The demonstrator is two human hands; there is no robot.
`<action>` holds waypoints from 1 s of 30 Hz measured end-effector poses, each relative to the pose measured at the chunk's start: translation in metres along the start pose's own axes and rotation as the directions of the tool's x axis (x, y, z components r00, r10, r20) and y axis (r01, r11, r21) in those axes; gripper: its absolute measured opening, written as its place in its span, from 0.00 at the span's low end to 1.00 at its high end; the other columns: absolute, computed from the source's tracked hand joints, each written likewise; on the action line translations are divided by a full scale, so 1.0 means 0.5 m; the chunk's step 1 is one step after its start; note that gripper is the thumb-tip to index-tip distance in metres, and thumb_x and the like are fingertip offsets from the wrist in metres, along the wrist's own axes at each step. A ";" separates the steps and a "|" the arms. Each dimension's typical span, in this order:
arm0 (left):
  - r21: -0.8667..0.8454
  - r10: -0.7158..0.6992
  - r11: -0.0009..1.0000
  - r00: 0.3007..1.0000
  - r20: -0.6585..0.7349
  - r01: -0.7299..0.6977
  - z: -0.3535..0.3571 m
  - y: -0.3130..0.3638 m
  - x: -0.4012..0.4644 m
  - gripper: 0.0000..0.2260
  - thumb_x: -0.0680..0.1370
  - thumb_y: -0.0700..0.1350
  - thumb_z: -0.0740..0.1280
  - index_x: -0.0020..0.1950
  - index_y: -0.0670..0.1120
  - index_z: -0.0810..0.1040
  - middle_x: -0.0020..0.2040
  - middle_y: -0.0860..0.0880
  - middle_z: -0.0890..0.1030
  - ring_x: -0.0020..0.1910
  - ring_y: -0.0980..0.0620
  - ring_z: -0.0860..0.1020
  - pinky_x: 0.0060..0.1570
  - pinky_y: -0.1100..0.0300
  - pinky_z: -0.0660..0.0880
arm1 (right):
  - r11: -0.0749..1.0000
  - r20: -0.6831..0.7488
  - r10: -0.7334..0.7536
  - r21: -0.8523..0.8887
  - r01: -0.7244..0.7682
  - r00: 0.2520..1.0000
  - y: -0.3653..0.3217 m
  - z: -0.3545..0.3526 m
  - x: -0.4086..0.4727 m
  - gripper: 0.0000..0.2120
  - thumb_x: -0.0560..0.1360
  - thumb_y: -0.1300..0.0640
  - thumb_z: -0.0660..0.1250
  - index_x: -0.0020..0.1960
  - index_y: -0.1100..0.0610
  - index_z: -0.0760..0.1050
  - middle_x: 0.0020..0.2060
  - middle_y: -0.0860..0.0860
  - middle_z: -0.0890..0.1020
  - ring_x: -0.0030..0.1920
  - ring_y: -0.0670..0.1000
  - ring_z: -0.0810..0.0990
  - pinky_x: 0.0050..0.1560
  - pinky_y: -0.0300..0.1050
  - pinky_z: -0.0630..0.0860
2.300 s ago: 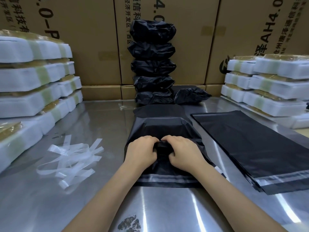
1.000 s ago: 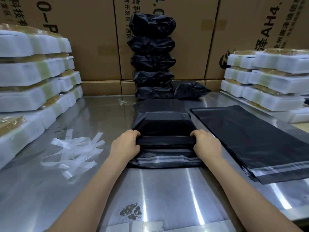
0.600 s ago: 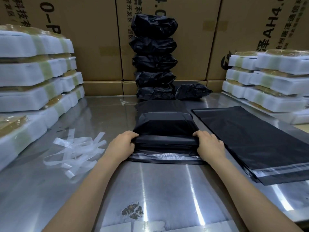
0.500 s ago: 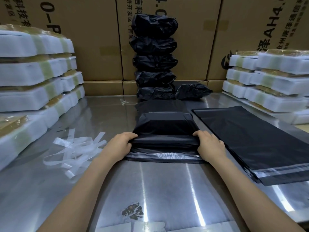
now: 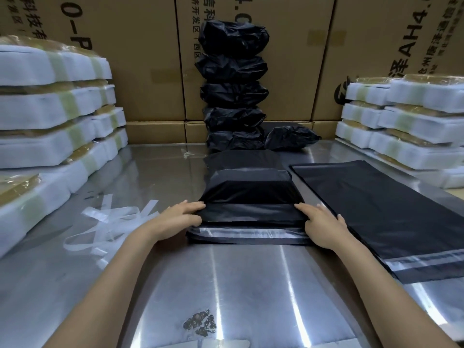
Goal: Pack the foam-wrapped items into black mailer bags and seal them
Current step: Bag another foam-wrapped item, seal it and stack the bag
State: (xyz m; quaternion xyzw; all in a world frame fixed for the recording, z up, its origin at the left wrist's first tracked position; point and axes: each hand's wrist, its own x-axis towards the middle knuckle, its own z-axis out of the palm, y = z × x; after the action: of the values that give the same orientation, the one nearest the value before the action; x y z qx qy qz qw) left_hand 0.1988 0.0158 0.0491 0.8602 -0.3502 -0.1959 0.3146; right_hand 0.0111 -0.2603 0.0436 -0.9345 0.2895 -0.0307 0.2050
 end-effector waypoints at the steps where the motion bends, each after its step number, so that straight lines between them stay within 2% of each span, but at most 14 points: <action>1: -0.003 -0.009 1.000 1.000 -0.008 0.009 0.002 0.005 0.000 0.28 0.69 0.57 0.61 0.70 0.56 0.70 0.71 0.59 0.66 0.75 0.59 0.54 0.74 0.55 0.50 | 0.999 -0.039 0.007 0.039 -0.005 0.999 -0.005 -0.002 -0.005 0.30 0.76 0.67 0.52 0.75 0.46 0.62 0.75 0.48 0.63 0.77 0.49 0.51 0.75 0.58 0.44; 2: 0.004 0.000 1.000 0.998 -0.070 0.000 0.009 0.013 0.000 0.23 0.72 0.59 0.62 0.66 0.55 0.74 0.68 0.58 0.69 0.73 0.57 0.61 0.73 0.54 0.55 | 0.996 -0.118 0.012 0.088 -0.001 0.993 -0.012 -0.007 -0.013 0.29 0.74 0.67 0.55 0.72 0.47 0.67 0.72 0.51 0.68 0.75 0.51 0.59 0.75 0.58 0.50; 4: 0.090 0.055 0.996 0.941 -0.334 -0.026 0.031 0.040 -0.001 0.13 0.79 0.55 0.59 0.50 0.51 0.80 0.58 0.53 0.79 0.61 0.51 0.74 0.61 0.54 0.68 | 0.983 -0.358 -0.009 0.167 0.074 0.934 -0.030 -0.019 -0.030 0.27 0.70 0.69 0.58 0.63 0.48 0.76 0.61 0.52 0.79 0.62 0.54 0.75 0.68 0.59 0.66; 5: 0.168 0.109 0.985 0.876 -0.469 -0.033 0.046 0.058 -0.005 0.15 0.80 0.53 0.57 0.46 0.46 0.80 0.53 0.51 0.80 0.55 0.49 0.77 0.55 0.53 0.72 | 0.974 -0.474 -0.050 0.170 0.147 0.879 -0.040 -0.021 -0.038 0.25 0.68 0.69 0.59 0.59 0.49 0.79 0.56 0.51 0.82 0.56 0.54 0.78 0.64 0.58 0.70; 7: 0.289 0.276 0.949 0.774 -0.571 -0.125 0.084 0.098 -0.007 0.14 0.80 0.50 0.56 0.49 0.47 0.80 0.50 0.52 0.80 0.51 0.51 0.77 0.50 0.54 0.74 | 0.947 -0.593 -0.167 0.125 0.295 0.788 -0.070 -0.013 -0.050 0.21 0.68 0.67 0.61 0.54 0.52 0.81 0.52 0.49 0.83 0.54 0.52 0.79 0.64 0.55 0.70; 9: 0.361 0.405 0.901 0.768 -0.497 -0.242 0.125 0.139 -0.002 0.14 0.81 0.50 0.55 0.57 0.49 0.79 0.57 0.53 0.79 0.56 0.54 0.76 0.54 0.56 0.73 | 0.924 -0.580 -0.286 0.046 0.380 0.763 -0.108 0.008 -0.054 0.19 0.69 0.59 0.59 0.56 0.52 0.81 0.53 0.47 0.83 0.56 0.50 0.79 0.65 0.49 0.68; 11: 0.431 0.441 0.862 0.814 -0.378 -0.266 0.160 0.163 0.013 0.17 0.82 0.49 0.54 0.67 0.48 0.73 0.66 0.52 0.75 0.64 0.53 0.71 0.63 0.57 0.67 | 0.916 -0.503 -0.366 -0.046 0.399 0.783 -0.135 0.037 -0.049 0.21 0.73 0.52 0.56 0.62 0.52 0.78 0.58 0.47 0.81 0.61 0.48 0.76 0.67 0.49 0.64; 13: 0.464 0.395 0.856 0.867 -0.304 -0.228 0.182 0.168 0.027 0.19 0.82 0.49 0.51 0.73 0.48 0.66 0.72 0.52 0.68 0.70 0.53 0.65 0.69 0.54 0.61 | 0.926 -0.395 -0.372 -0.093 0.367 0.840 -0.138 0.062 -0.031 0.21 0.78 0.50 0.53 0.68 0.51 0.72 0.65 0.46 0.77 0.68 0.47 0.70 0.71 0.50 0.59; 15: 0.451 0.288 0.877 0.932 -0.221 -0.164 0.187 0.161 0.034 0.21 0.83 0.50 0.49 0.76 0.49 0.59 0.76 0.52 0.60 0.75 0.53 0.57 0.73 0.52 0.52 | 0.946 -0.244 -0.322 -0.121 0.301 0.915 -0.124 0.075 -0.012 0.22 0.81 0.48 0.50 0.74 0.50 0.63 0.73 0.46 0.66 0.74 0.47 0.61 0.74 0.51 0.53; 18: 0.430 0.201 0.896 0.965 -0.167 -0.113 0.173 0.135 0.034 0.21 0.83 0.53 0.48 0.77 0.52 0.58 0.77 0.55 0.56 0.76 0.54 0.53 0.74 0.51 0.48 | 0.962 -0.092 -0.248 -0.142 0.234 0.964 -0.101 0.080 -0.003 0.24 0.82 0.45 0.47 0.78 0.46 0.54 0.77 0.41 0.54 0.77 0.46 0.52 0.75 0.51 0.48; 21: 0.398 0.185 0.912 0.967 -0.175 -0.102 0.151 0.113 0.026 0.22 0.83 0.57 0.48 0.76 0.54 0.61 0.77 0.56 0.59 0.75 0.54 0.55 0.73 0.53 0.51 | 0.972 -0.114 -0.224 -0.098 0.214 0.968 -0.089 0.075 -0.007 0.24 0.82 0.44 0.48 0.76 0.47 0.58 0.76 0.43 0.58 0.76 0.47 0.55 0.75 0.50 0.51; 25: 0.304 0.091 0.952 0.942 -0.323 0.012 0.125 0.080 0.012 0.23 0.82 0.59 0.49 0.70 0.50 0.69 0.70 0.53 0.66 0.66 0.49 0.70 0.63 0.54 0.66 | 0.993 -0.275 -0.119 -0.042 0.111 0.954 -0.067 0.062 -0.015 0.21 0.81 0.43 0.49 0.68 0.52 0.69 0.67 0.48 0.72 0.67 0.51 0.69 0.67 0.51 0.65; 28: 0.331 0.045 0.939 0.928 -0.370 0.087 0.112 0.057 0.005 0.22 0.82 0.58 0.49 0.69 0.49 0.69 0.69 0.51 0.67 0.64 0.48 0.71 0.61 0.54 0.66 | 0.999 -0.288 -0.004 -0.034 -0.006 0.958 -0.050 0.056 -0.022 0.22 0.81 0.43 0.48 0.68 0.52 0.69 0.67 0.49 0.72 0.68 0.52 0.68 0.70 0.55 0.61; 30: 0.368 0.054 0.925 0.928 -0.368 0.092 0.114 0.053 0.003 0.23 0.82 0.58 0.49 0.71 0.49 0.68 0.70 0.51 0.66 0.65 0.48 0.70 0.66 0.52 0.63 | 0.996 -0.293 0.041 -0.060 -0.062 0.955 -0.044 0.054 -0.024 0.23 0.81 0.43 0.48 0.70 0.53 0.67 0.68 0.49 0.70 0.69 0.52 0.67 0.72 0.57 0.56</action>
State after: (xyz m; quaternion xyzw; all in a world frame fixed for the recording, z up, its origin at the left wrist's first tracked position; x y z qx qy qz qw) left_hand 0.1556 -0.0229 0.0256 0.9295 -0.3070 0.0384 0.2008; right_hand 0.0177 -0.2274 0.0287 -0.9184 0.3417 -0.1528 0.1285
